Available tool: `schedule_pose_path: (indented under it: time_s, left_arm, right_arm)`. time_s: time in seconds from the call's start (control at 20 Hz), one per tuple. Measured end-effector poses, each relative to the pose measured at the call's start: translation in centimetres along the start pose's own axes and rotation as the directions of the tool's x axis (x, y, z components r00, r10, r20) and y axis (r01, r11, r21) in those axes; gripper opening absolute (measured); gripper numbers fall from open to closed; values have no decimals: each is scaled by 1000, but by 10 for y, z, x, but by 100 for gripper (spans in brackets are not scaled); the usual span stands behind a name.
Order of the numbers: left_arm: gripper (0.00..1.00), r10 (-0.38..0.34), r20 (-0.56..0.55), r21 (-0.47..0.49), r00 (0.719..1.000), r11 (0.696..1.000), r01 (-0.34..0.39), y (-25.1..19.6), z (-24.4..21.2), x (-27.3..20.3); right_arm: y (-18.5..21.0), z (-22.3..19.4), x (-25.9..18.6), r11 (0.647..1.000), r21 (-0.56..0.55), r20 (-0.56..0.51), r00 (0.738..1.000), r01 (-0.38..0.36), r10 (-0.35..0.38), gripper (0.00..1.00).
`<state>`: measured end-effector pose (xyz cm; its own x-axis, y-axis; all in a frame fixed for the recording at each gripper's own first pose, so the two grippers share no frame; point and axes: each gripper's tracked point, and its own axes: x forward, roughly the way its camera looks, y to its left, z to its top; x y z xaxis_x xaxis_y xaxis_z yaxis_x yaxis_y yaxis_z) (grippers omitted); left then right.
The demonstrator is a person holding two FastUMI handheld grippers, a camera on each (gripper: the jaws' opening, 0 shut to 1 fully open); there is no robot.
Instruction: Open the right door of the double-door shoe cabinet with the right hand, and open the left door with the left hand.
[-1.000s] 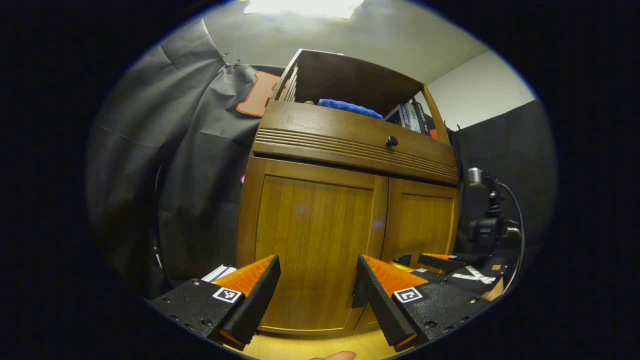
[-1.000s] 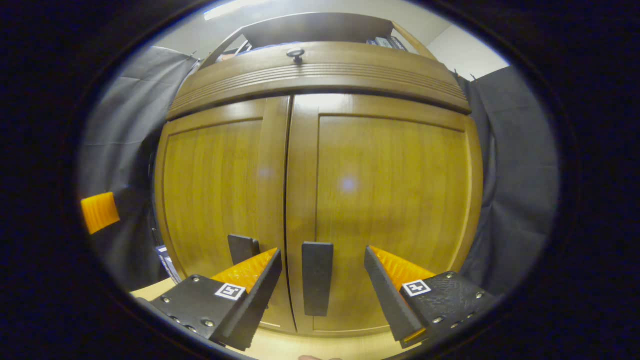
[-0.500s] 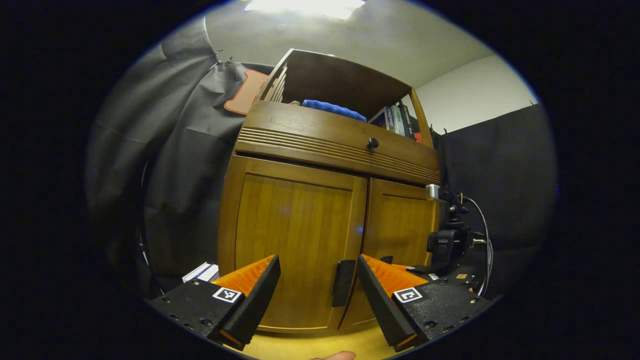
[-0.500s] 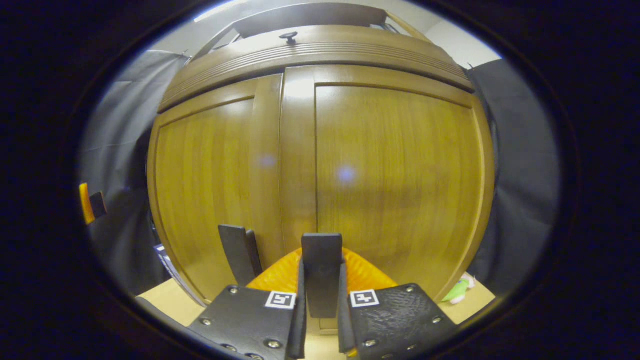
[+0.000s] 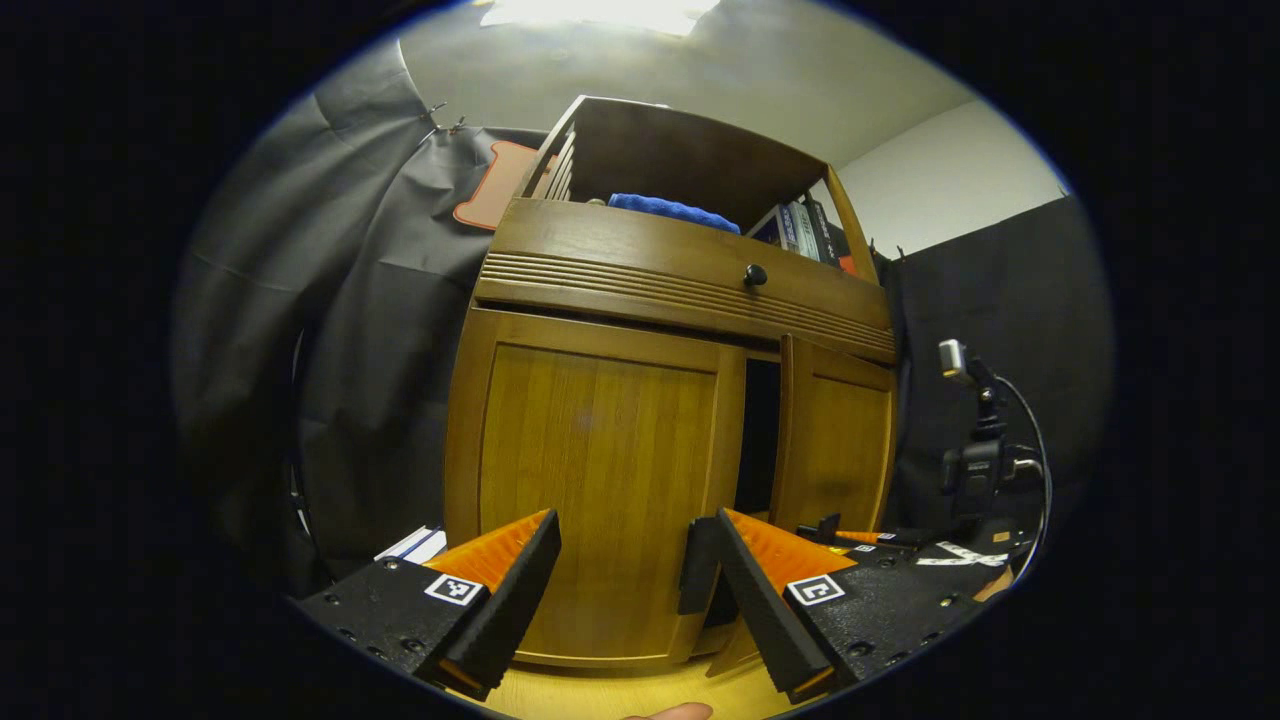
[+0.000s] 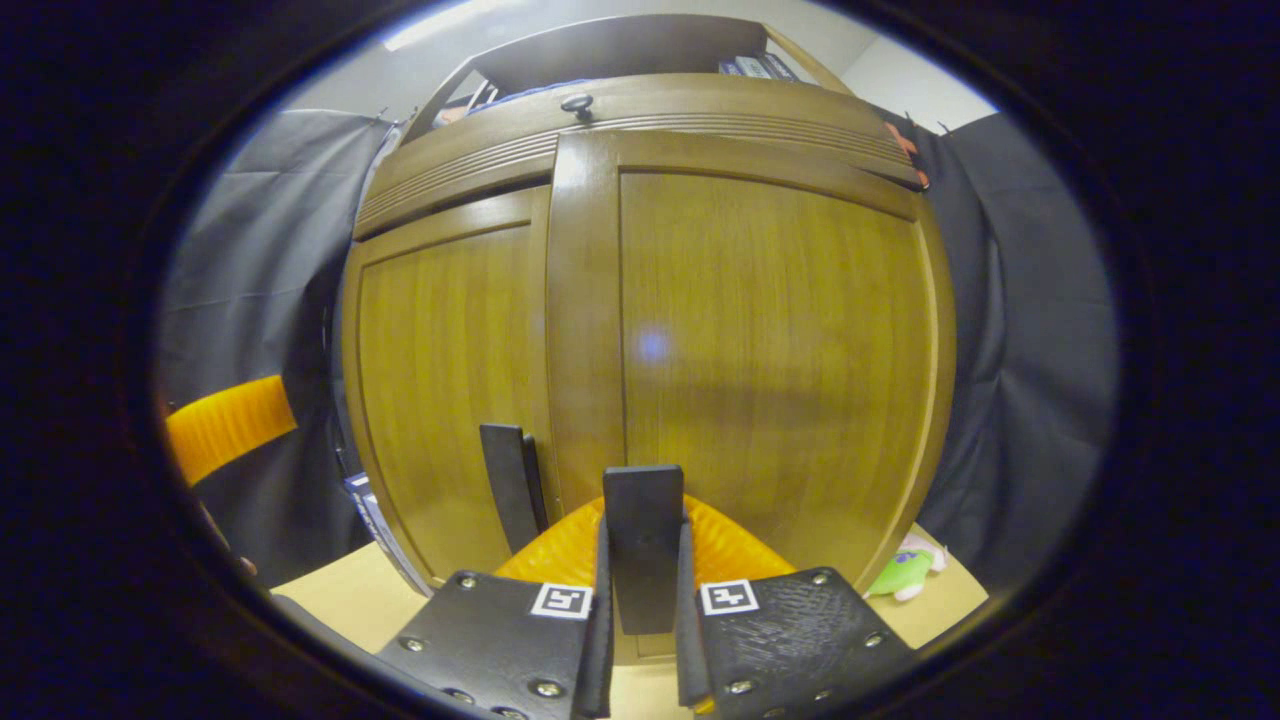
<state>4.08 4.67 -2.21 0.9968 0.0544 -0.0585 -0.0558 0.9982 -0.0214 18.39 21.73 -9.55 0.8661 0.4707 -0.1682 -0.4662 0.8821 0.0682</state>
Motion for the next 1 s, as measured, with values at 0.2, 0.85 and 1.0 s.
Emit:
schedule_pose_path:
  time_s: [0.2,0.85,1.0]
  left_arm:
    - [95,-14,0,13,1000,1000,14,-3,-2,-1]
    - [91,-6,31,57,999,998,4,5,-2,2]
    - [91,3,34,57,999,998,-5,9,-1,3]
  right_arm:
    - [-5,-5,-20,1000,11,-15,1000,-5,5,25]
    - [-19,-11,-63,1000,-19,-32,999,13,-14,25]
    - [-25,-11,-74,999,-25,-35,998,43,-44,25]
